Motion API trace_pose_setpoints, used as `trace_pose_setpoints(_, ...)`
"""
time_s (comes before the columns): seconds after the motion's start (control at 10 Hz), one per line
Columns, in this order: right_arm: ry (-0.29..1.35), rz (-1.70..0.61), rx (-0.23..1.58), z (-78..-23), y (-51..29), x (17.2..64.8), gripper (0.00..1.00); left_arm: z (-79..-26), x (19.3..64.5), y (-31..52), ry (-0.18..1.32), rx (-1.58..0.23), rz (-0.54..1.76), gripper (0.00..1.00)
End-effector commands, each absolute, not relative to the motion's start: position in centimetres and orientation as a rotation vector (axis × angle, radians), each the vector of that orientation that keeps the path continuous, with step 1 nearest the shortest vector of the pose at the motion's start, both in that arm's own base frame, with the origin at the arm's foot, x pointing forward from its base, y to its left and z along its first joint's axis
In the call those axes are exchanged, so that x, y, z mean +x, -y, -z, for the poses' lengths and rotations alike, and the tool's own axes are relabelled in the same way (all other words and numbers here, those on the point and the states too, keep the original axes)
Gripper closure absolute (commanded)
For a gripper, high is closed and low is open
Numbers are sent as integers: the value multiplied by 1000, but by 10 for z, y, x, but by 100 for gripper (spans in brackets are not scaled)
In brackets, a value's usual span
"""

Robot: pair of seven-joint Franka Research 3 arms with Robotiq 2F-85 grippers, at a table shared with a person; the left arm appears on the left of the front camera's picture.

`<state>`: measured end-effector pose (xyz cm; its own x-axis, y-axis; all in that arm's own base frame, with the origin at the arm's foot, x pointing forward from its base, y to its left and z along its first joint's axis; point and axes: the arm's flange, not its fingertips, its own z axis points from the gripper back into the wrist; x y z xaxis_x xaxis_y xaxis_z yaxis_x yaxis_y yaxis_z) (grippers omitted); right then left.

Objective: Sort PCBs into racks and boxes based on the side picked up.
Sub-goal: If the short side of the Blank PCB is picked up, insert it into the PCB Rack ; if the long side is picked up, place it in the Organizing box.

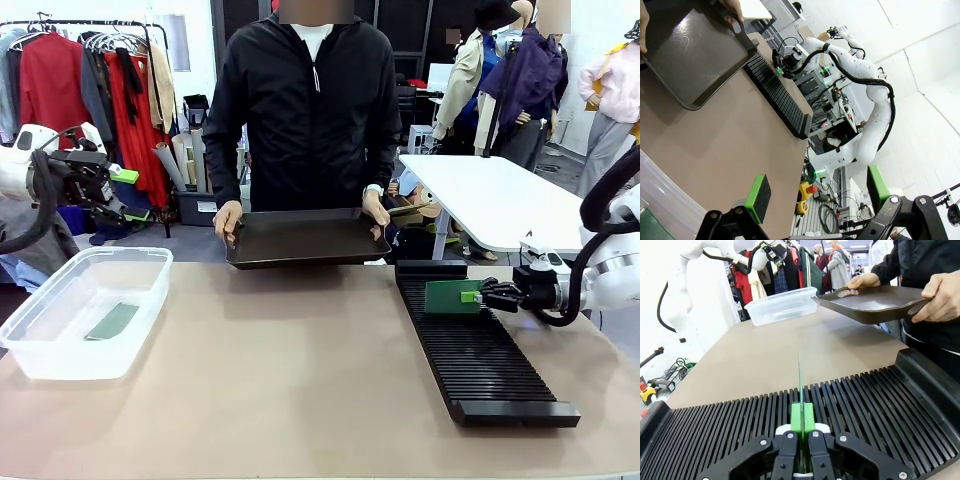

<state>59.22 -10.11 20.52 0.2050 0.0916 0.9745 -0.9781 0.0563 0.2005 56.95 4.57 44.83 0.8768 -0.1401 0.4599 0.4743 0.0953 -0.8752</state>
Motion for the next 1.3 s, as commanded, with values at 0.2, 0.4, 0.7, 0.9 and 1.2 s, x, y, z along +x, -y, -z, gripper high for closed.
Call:
trace_pose_setpoints(0.2,1012,-1080,1183,-200,106,594,80,-449,569,-46,282,-1400,470,0)
trace_pose_setpoints(0.4,1018,-1080,1182,-207,105,595,45,-449,569,-46,282,-1400,470,0)
trace_pose_setpoints(0.7,1019,-1072,1187,-211,107,596,0,-449,569,-46,282,-1400,470,0)
trace_pose_setpoints(0.9,1011,-1048,1198,-221,109,597,0,-449,569,-46,282,-1400,470,0)
trace_pose_setpoints(1.2,981,-1010,1210,-228,110,598,0,-449,569,-46,282,-1400,470,0)
